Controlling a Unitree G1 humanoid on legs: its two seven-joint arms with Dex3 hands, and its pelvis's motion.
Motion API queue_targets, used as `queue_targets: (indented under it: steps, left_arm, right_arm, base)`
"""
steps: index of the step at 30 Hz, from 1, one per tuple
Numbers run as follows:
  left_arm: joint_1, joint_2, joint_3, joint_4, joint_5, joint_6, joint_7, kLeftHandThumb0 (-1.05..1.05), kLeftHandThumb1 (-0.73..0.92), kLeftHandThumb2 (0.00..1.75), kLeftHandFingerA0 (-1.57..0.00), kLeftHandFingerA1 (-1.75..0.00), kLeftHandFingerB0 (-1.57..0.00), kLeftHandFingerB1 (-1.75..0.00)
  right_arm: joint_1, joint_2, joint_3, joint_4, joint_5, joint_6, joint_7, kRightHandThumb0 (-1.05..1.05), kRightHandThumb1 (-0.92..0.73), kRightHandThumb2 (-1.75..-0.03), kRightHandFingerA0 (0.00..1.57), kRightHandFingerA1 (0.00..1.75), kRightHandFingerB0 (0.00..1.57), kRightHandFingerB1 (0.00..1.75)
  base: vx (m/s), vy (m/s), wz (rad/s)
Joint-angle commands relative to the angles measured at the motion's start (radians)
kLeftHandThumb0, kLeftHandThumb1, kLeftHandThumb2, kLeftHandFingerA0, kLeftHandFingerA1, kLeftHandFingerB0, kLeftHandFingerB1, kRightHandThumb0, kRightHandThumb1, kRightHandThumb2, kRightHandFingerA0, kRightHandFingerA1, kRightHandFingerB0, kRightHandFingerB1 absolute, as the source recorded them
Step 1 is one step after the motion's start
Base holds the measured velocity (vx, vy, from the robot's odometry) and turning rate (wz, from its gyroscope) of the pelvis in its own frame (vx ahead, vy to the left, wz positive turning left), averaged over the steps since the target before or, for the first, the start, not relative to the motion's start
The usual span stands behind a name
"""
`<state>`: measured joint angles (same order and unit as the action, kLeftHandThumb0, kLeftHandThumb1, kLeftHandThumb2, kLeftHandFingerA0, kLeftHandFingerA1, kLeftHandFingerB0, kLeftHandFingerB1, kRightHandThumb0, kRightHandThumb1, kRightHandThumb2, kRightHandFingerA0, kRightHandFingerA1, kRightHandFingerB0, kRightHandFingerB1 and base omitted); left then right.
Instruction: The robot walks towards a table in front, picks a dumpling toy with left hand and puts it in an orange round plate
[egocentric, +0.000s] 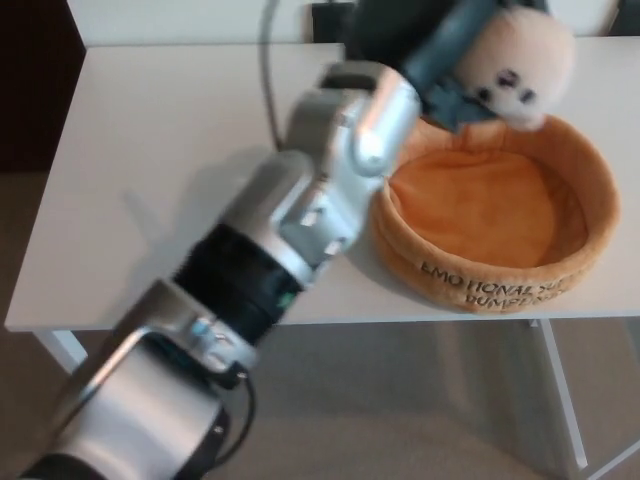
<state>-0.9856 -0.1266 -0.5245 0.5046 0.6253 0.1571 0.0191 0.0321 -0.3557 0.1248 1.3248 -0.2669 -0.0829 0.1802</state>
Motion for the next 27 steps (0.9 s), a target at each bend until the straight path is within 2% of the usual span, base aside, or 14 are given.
queue_targets:
  steps: [1, 2, 3, 4, 6, 8, 9, 10, 12, 16, 17, 18, 19, 27]
  left_arm:
    - [-0.029, -0.026, -0.022, 0.034, -0.004, 0.088, -0.125, -0.16, 0.6, 0.53, -0.73, -1.75, -0.59, -1.57]
    - [-0.027, -0.033, -0.025, 0.035, -0.018, 0.118, -0.174, -0.2, 0.61, 0.59, -0.71, -1.56, -0.63, -1.2]
    - [-0.028, -0.037, -0.024, 0.034, -0.029, 0.147, -0.215, -0.2, 0.61, 0.59, -0.71, -1.56, -0.63, -1.2]
    - [-0.023, -0.039, -0.023, 0.032, -0.031, 0.183, -0.245, -0.17, 0.61, 0.57, -0.69, -1.58, -0.59, -1.23]
    - [-0.005, -0.032, -0.024, 0.021, -0.024, 0.199, -0.251, -0.16, 0.66, 0.55, -0.66, -1.62, -0.56, -1.34]
    - [0.006, -0.027, -0.028, 0.015, -0.011, 0.212, -0.245, -0.19, 0.6, 0.57, -0.74, -1.57, -0.63, -1.24]
    - [0.005, -0.026, -0.042, 0.018, 0.005, 0.253, -0.268, -0.31, 0.58, 0.57, -0.64, -0.8, -0.44, -0.41]
    - [0.005, -0.025, -0.049, 0.017, 0.013, 0.274, -0.28, -0.31, 0.58, 0.57, -0.64, -0.8, -0.44, -0.41]
    - [-0.012, -0.01, -0.075, 0.021, 0.034, 0.336, -0.341, -0.64, 0.37, 0.7, 0.0, -0.07, -0.03, -0.1]
    - [-0.028, 0.026, -0.1, 0.037, 0.056, 0.369, -0.38, -0.77, 0.42, 0.78, 0.0, 0.0, 0.0, 0.0]
    - [-0.03, 0.031, -0.102, 0.038, 0.055, 0.376, -0.384, -0.8, 0.43, 0.8, 0.0, 0.0, 0.0, 0.0]
    - [-0.03, 0.034, -0.103, 0.038, 0.054, 0.381, -0.389, -0.8, 0.43, 0.8, 0.0, 0.0, 0.0, 0.0]
    - [-0.038, 0.043, -0.104, 0.045, 0.047, 0.391, -0.413, -0.94, 0.51, 0.6, 0.0, 0.0, 0.0, 0.0]
    - [-0.093, 0.066, -0.106, 0.09, 0.026, 0.405, -0.481, -1.05, 0.62, 0.6, 0.0, 0.0, 0.0, 0.0]
  right_arm:
    - [-0.002, 0.004, -0.01, -0.002, 0.01, 0.015, 0.004, -0.35, -0.74, -0.62, 0.66, 0.49, 0.46, 0.37]
    - [-0.003, 0.003, -0.006, -0.003, 0.004, 0.014, 0.006, -0.41, -0.62, -0.88, 0.61, 0.61, 0.44, 0.52]
    - [-0.004, 0.002, -0.002, -0.005, 0.001, 0.012, 0.008, -0.41, -0.62, -0.88, 0.61, 0.61, 0.44, 0.52]
    - [-0.007, -0.001, 0.01, -0.006, -0.011, 0.009, 0.013, -0.35, -0.74, -0.63, 0.67, 0.51, 0.5, 0.38]
    - [-0.011, 0.002, 0.018, -0.007, -0.017, 0.009, 0.016, -0.35, -0.74, -0.63, 0.66, 0.49, 0.5, 0.38]
    - [-0.016, 0.004, 0.023, -0.006, -0.017, 0.009, 0.022, -0.36, -0.74, -0.63, 0.66, 0.47, 0.51, 0.38]
    - [-0.016, 0.004, 0.019, -0.006, -0.011, 0.009, 0.028, -0.36, -0.73, -0.62, 0.66, 0.47, 0.5, 0.38]
    - [-0.017, 0.003, 0.018, -0.006, -0.007, 0.009, 0.03, -0.36, -0.73, -0.62, 0.66, 0.47, 0.5, 0.38]
    - [-0.024, 0.01, 0.009, -0.002, 0.002, 0.023, 0.019, -0.35, -0.72, -0.62, 0.68, 0.5, 0.5, 0.38]
    - [-0.037, 0.009, 0.01, 0.004, 0.001, 0.021, 0.029, -0.35, -0.75, -0.63, 0.61, 0.45, 0.48, 0.38]
    - [-0.039, 0.01, 0.012, 0.005, -0.002, 0.021, 0.031, -0.4, -0.64, -0.9, 0.52, 0.56, 0.42, 0.51]
    - [-0.04, 0.009, 0.015, 0.006, -0.005, 0.022, 0.031, -0.4, -0.64, -0.9, 0.52, 0.56, 0.42, 0.51]
    - [-0.041, 0.009, 0.018, 0.005, -0.007, 0.023, 0.035, -0.35, -0.77, -0.64, 0.59, 0.48, 0.46, 0.37]
    - [-0.073, 0.006, 0.014, 0.0, -0.006, 0.033, 0.028, -0.34, -0.79, -0.64, 0.63, 0.49, 0.46, 0.37]
  base:
    - [0.0, 0.0, 0.0]
    - [0.0, 0.0, 0.0]
    - [0.0, 0.0, 0.0]
    - [0.0, 0.0, 0.0]
    - [0.0, 0.0, 0.0]
    - [0.0, 0.0, 0.0]
    - [0.0, 0.0, 0.0]
    - [0.0, 0.0, 0.0]
    - [0.0, 0.0, 0.0]
    - [0.0, 0.0, 0.0]
    - [0.0, 0.0, 0.0]
    - [0.0, 0.0, 0.0]
    - [0.0, 0.0, 0.0]
    - [0.0, 0.0, 0.0]
